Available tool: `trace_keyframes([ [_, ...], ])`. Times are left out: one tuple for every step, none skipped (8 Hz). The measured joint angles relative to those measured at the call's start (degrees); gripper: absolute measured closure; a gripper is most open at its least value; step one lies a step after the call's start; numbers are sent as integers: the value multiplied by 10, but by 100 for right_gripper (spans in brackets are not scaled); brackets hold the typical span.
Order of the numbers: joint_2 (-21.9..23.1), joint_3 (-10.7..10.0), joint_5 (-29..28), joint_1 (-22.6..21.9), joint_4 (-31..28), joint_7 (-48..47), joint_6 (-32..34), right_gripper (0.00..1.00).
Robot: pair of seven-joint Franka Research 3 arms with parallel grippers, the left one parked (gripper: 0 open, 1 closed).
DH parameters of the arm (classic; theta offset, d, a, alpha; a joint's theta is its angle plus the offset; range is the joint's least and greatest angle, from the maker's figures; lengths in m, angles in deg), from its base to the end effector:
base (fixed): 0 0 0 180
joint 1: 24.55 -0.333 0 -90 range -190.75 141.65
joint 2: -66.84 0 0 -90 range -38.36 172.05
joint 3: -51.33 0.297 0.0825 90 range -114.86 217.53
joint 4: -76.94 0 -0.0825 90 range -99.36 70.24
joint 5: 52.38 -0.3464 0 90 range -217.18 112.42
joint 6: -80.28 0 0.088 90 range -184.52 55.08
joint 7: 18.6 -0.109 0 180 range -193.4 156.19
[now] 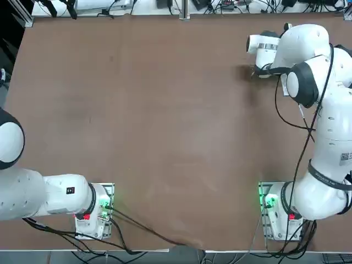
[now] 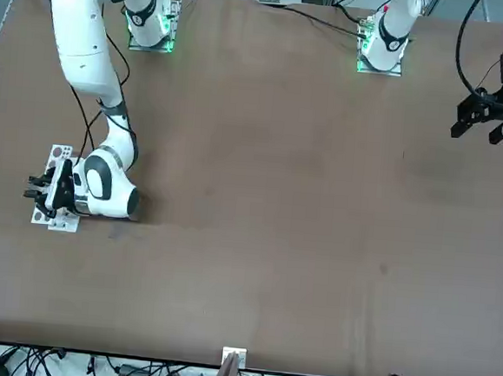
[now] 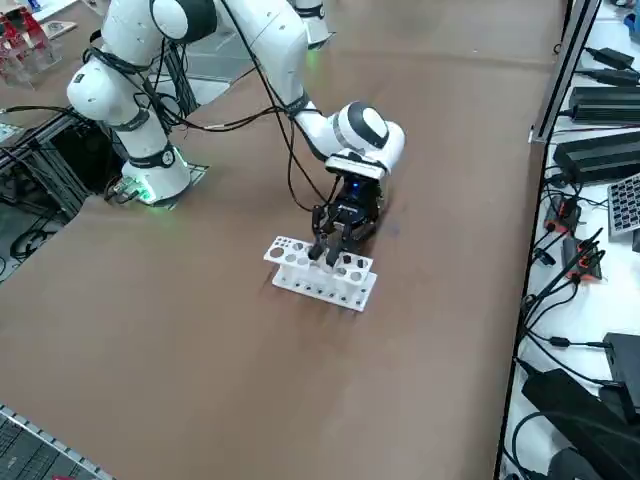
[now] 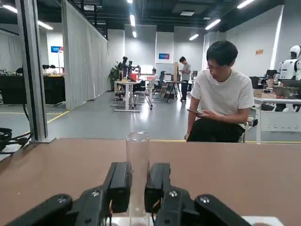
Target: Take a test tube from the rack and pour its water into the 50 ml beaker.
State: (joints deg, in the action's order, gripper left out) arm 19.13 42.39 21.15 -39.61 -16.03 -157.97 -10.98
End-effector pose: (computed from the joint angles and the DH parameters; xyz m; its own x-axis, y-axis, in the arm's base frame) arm 0.6049 -0.0261 0.1835 0.0064 -0.0867 0.9962 -0.9988 0.0480 0.0106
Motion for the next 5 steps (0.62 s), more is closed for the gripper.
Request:
trace_keyframes([
  [4,0,0,0,2,7,3,79],
  [9,0,0,0,3,12,7,79],
  [15,0,0,0,5,16,9,79],
  [24,0,-2,0,5,19,12,79],
  [32,0,-4,0,5,24,16,79],
])
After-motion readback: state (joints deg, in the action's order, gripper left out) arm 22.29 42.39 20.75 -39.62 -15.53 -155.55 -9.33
